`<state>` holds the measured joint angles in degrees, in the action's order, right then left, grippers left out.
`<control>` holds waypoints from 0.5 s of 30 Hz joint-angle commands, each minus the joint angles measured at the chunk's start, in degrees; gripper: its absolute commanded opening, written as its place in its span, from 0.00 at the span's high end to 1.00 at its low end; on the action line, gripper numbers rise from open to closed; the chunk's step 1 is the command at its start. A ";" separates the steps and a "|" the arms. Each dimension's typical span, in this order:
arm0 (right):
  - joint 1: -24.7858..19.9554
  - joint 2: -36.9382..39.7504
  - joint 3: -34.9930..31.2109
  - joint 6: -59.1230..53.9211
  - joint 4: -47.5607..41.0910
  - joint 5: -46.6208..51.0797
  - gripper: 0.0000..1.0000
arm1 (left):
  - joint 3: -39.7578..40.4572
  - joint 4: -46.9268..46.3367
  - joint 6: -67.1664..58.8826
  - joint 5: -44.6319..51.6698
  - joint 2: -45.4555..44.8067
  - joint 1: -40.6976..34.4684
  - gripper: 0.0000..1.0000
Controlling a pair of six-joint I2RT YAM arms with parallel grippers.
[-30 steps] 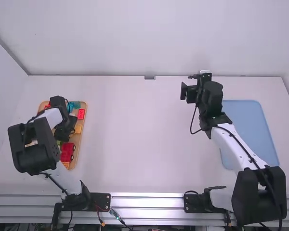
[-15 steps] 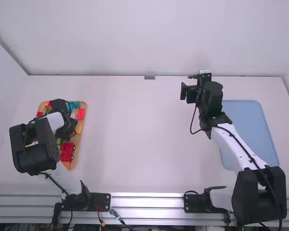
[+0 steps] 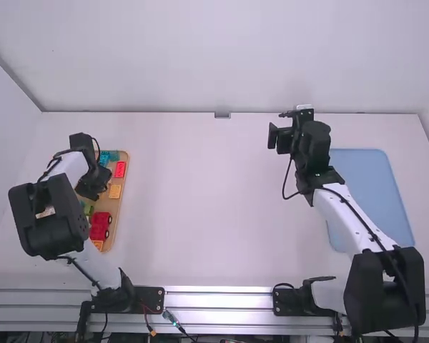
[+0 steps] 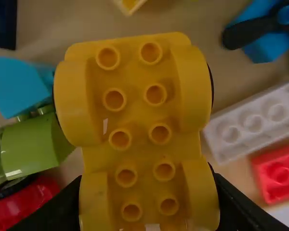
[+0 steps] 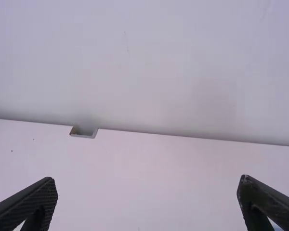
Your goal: Assemble lego blocks to make yellow taxi
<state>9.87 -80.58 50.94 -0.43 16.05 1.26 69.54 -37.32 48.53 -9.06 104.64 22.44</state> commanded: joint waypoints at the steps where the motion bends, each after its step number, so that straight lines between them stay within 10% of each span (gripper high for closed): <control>1: 0.31 -0.55 2.34 0.24 -0.02 0.11 0.01 | 4.81 -2.89 -6.51 3.54 0.02 -0.44 0.72; 6: 0.31 -0.55 2.34 0.22 0.02 0.11 0.01 | 9.25 -4.87 -18.82 10.69 0.00 -2.71 0.98; 15: 0.31 -0.55 2.34 0.22 0.44 0.13 0.01 | 10.16 -1.09 -31.58 4.33 -0.07 -18.21 0.98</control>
<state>9.87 -80.58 50.94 -0.23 16.40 1.32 79.13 -38.20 23.53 -2.22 104.62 7.79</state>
